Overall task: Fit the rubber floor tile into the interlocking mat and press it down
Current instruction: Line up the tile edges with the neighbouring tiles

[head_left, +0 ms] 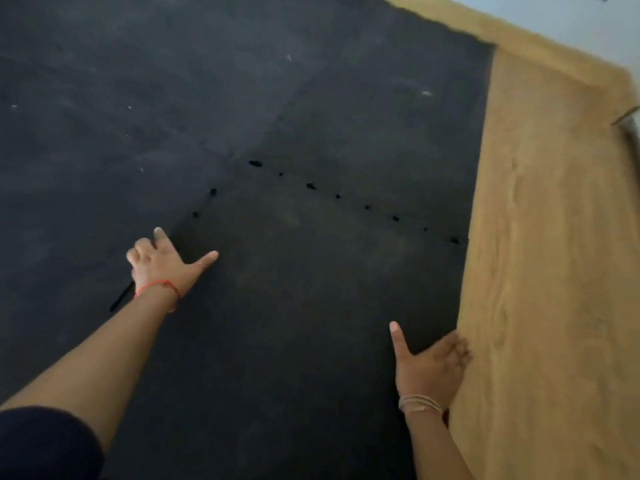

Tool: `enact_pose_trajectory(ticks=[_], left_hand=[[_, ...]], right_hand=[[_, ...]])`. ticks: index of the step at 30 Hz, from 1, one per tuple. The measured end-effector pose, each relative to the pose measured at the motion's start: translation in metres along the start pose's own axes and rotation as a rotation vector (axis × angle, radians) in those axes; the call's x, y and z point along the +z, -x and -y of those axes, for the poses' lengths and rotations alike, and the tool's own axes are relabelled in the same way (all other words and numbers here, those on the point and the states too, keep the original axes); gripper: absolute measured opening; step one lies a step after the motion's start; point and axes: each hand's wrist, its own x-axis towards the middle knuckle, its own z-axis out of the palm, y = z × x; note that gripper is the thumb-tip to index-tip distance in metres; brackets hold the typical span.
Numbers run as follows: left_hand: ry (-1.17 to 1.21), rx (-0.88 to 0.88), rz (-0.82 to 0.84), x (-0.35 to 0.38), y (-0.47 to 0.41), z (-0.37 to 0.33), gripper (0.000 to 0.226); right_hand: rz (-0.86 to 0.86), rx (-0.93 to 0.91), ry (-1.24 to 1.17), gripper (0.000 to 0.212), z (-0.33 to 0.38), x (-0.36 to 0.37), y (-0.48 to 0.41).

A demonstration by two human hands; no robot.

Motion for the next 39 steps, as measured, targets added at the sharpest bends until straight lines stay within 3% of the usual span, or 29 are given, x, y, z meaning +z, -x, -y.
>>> enact_pose_trajectory(ticks=[3,11,13,17,22,28,39], left_hand=[[0.022,0.037,0.092,-0.005,-0.020,-0.008,0.084],[0.386,-0.183,0.250,-0.022,-0.060,-0.015,0.070],[0.384,-0.174,0.208,-0.028,-0.066,-0.022,0.066],[0.239,0.003,0.123,-0.038,-0.066,-0.055,0.053],[0.019,-0.057,0.164,-0.013,-0.071,-0.056,0.054],[0.141,-0.082,0.211,-0.016,-0.070,-0.045,0.049],[0.201,-0.016,-0.032,-0.024,-0.063,-0.023,0.037]], right_hand=[[-0.036,-0.012,-0.100,0.109,-0.003,-0.002,-0.001],[-0.080,0.010,-0.242,0.108,-0.010,0.004,-0.005],[-0.081,0.019,-0.247,0.108,-0.012,0.005,-0.006],[-0.091,0.069,-0.302,0.106,-0.010,0.004,-0.009],[-0.091,0.086,-0.258,0.106,-0.011,0.008,-0.007],[-0.058,0.150,-0.351,0.103,-0.008,0.010,-0.019],[0.002,0.156,-0.320,0.098,0.004,0.015,-0.011]])
